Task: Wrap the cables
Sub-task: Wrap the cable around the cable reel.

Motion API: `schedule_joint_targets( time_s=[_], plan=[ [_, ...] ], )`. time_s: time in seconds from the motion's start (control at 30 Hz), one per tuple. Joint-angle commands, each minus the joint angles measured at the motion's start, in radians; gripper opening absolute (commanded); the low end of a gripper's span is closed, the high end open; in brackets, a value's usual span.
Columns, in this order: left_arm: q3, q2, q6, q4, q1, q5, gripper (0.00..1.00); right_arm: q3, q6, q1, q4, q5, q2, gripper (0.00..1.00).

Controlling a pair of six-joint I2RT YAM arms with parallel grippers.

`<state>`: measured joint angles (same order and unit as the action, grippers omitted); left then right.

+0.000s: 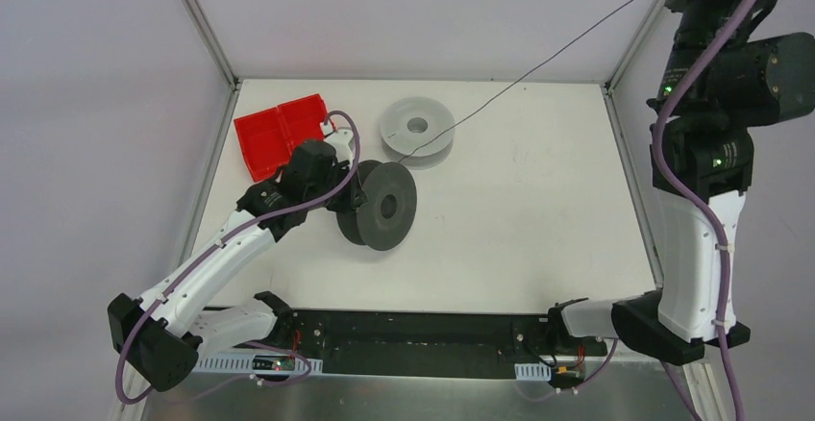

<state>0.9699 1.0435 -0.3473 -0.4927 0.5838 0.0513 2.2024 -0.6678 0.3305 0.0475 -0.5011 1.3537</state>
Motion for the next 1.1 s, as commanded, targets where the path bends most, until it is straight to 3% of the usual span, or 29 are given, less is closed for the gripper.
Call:
schedule_joint_targets(
  time_s=[0.0,0.23,0.4,0.5,0.73,0.87,1.07],
  plan=[
    [0.017,0.012,0.056,-0.104,0.002,-0.054,0.0,-0.098,0.025,-0.007,-0.102,0.029,-0.112,0.0],
    [0.012,0.011,0.092,-0.072,0.004,0.033,0.0,-0.524,0.269,-0.007,-0.053,0.201,-0.319,0.0],
    [0.038,0.022,0.114,-0.067,0.012,0.009,0.0,-0.616,0.392,-0.008,0.156,0.284,-0.359,0.0],
    [0.072,0.04,0.117,-0.069,0.044,-0.041,0.0,-0.705,0.462,-0.007,0.252,0.205,-0.406,0.0],
    [0.148,0.091,0.107,-0.083,0.088,-0.173,0.0,-1.113,0.585,-0.008,0.289,0.089,-0.644,0.0],
    [0.198,0.148,0.073,-0.136,0.088,-0.181,0.0,-1.193,0.591,-0.006,0.299,0.091,-0.687,0.0],
    [0.242,0.19,0.031,-0.149,0.105,-0.144,0.0,-1.174,0.596,-0.007,0.334,0.168,-0.672,0.0]
  ],
)
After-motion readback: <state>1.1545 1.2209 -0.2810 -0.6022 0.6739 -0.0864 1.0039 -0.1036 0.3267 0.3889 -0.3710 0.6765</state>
